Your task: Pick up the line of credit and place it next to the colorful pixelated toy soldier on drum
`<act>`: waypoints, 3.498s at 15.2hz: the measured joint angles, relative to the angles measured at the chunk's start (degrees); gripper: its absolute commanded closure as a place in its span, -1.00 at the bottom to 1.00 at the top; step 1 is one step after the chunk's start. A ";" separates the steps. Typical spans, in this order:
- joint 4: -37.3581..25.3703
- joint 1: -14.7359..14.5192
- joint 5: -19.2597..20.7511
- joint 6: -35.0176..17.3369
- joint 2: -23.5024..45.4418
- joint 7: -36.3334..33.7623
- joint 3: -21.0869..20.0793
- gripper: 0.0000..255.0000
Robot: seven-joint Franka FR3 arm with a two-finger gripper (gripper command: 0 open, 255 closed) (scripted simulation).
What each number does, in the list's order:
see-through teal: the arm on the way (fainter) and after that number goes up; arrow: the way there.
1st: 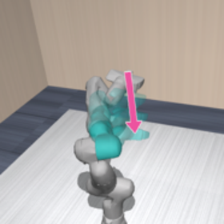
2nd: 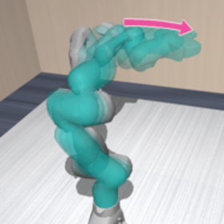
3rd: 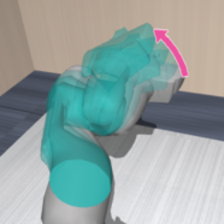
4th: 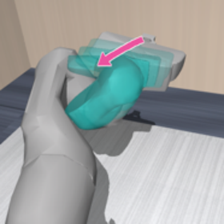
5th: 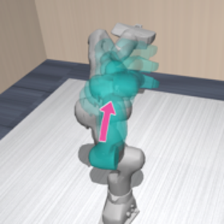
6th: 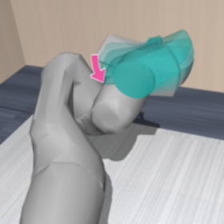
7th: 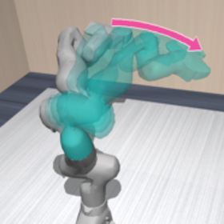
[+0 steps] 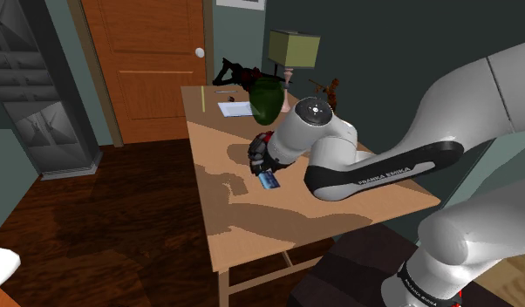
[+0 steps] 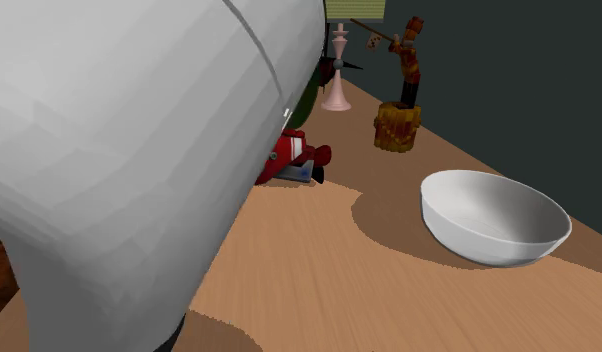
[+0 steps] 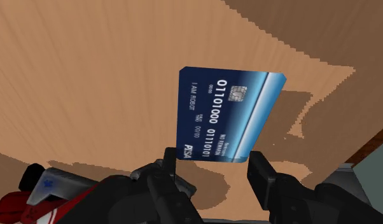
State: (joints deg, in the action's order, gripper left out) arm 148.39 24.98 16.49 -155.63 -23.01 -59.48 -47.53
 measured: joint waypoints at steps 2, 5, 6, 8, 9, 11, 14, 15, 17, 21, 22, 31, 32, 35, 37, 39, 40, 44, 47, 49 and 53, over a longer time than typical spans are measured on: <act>-0.53 -1.57 -1.33 1.45 -0.84 1.40 1.48 1.00; -1.61 -3.55 -3.10 3.76 -2.00 3.51 3.58 1.00; -1.97 -4.18 -3.68 4.54 -2.42 4.30 4.36 1.00; -2.91 -5.14 -4.58 6.15 -3.05 5.44 5.40 1.00; -3.27 -5.49 -4.91 6.77 -3.30 5.90 5.83 1.00; -4.01 -6.33 -5.72 8.18 -3.97 7.05 6.90 1.00; -5.50 -7.44 -6.83 10.59 -4.92 8.71 8.39 1.00; -5.86 -7.86 -7.23 11.38 -5.36 9.20 8.85 1.00; -6.96 -8.39 -7.77 12.96 -5.85 10.01 9.53 1.00; -8.93 -9.29 -8.73 15.89 -6.85 11.59 10.90 1.00; -9.72 -9.34 -8.82 16.68 -6.86 11.86 11.06 1.00; -15.40 -10.21 -10.01 23.26 -7.89 14.72 13.25 1.00; -16.04 -10.28 -10.13 23.98 -7.99 15.03 13.48 1.00; -18.12 -10.46 -10.43 26.28 -8.27 15.94 14.14 1.00; -19.35 -10.56 -10.61 27.66 -8.44 16.44 14.52 1.00; -20.94 -10.45 -10.61 28.99 -8.20 16.87 14.73 1.00; -21.49 -10.50 -10.70 29.62 -8.31 17.16 14.96 1.00; -24.77 -10.38 -10.77 32.58 -8.01 17.89 15.31 1.00; -27.26 -10.27 -10.81 34.78 -7.78 18.59 15.69 1.00; -29.11 -10.11 -10.75 36.26 -7.41 18.84 15.72 1.00; -32.56 -9.81 -10.66 39.02 -6.75 19.56 15.98 1.00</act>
State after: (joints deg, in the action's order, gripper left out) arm 115.83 15.16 5.83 -116.61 -29.75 -39.92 -31.55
